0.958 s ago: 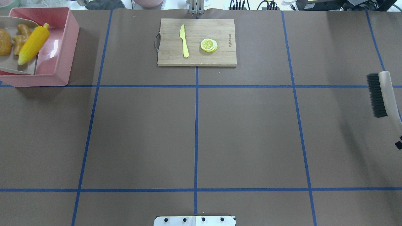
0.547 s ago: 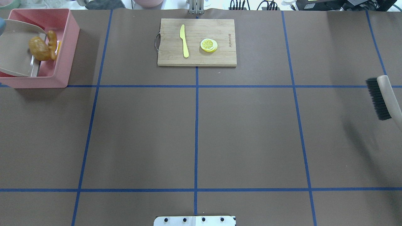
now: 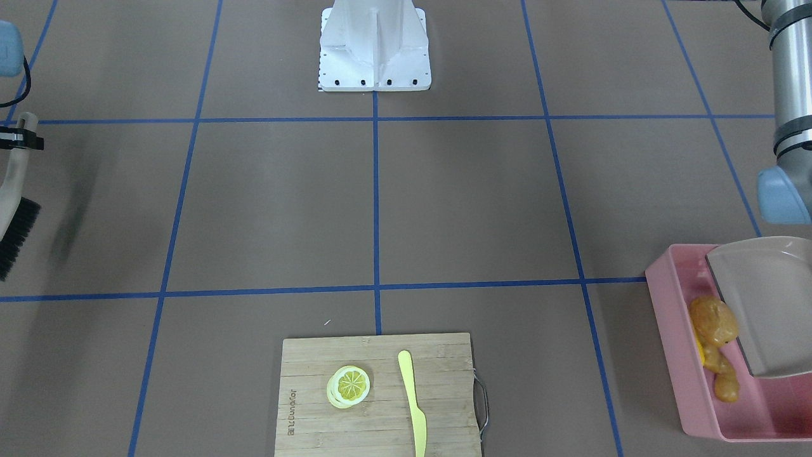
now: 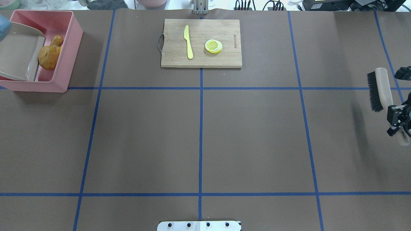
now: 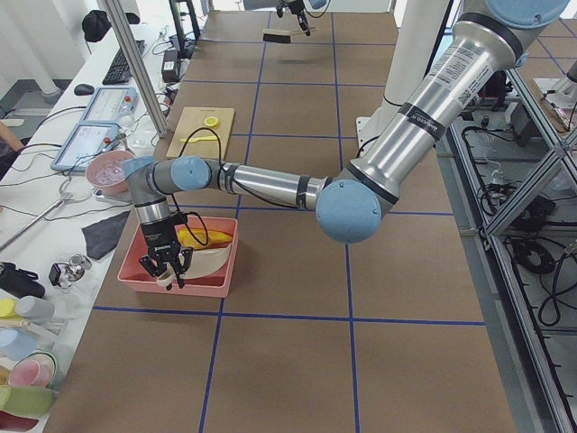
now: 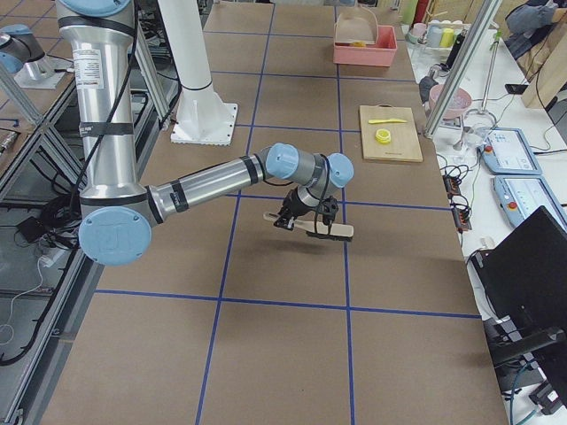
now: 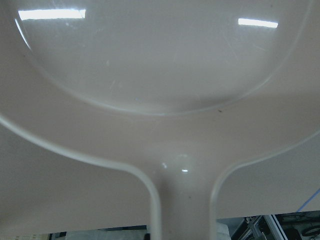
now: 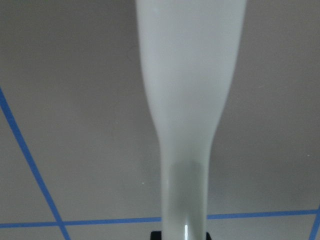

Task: Sweep and dump trash into bin
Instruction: 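Hold the emptied dustpan above the pink bin with the left gripper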

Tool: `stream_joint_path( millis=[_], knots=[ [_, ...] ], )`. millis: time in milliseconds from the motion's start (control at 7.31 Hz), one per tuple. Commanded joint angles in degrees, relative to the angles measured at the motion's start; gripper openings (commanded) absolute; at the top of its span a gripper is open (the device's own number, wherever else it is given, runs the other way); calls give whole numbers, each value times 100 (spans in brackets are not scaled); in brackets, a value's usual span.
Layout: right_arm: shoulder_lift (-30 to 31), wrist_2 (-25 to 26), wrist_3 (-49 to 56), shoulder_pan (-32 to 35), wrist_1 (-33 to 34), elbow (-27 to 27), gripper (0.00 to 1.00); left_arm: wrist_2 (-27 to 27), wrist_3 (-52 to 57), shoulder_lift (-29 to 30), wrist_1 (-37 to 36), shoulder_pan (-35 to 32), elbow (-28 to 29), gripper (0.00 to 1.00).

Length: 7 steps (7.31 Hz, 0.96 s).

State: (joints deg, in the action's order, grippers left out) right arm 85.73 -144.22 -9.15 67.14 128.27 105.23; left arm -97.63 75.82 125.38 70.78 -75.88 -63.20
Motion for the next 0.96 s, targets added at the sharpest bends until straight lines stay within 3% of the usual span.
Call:
stream_joint_path(
  millis=[0, 411, 821],
  knots=[
    [-110, -124, 36, 27, 224, -415, 0, 173, 56, -14, -29, -207, -44, 0],
    [512, 129, 1315, 36, 172, 30, 0, 376, 214, -14, -38, -531, -96, 0],
    [1076, 420, 2162, 36, -55, 349, 0, 324, 206, 47, -178, -1154, -552, 0]
  ],
)
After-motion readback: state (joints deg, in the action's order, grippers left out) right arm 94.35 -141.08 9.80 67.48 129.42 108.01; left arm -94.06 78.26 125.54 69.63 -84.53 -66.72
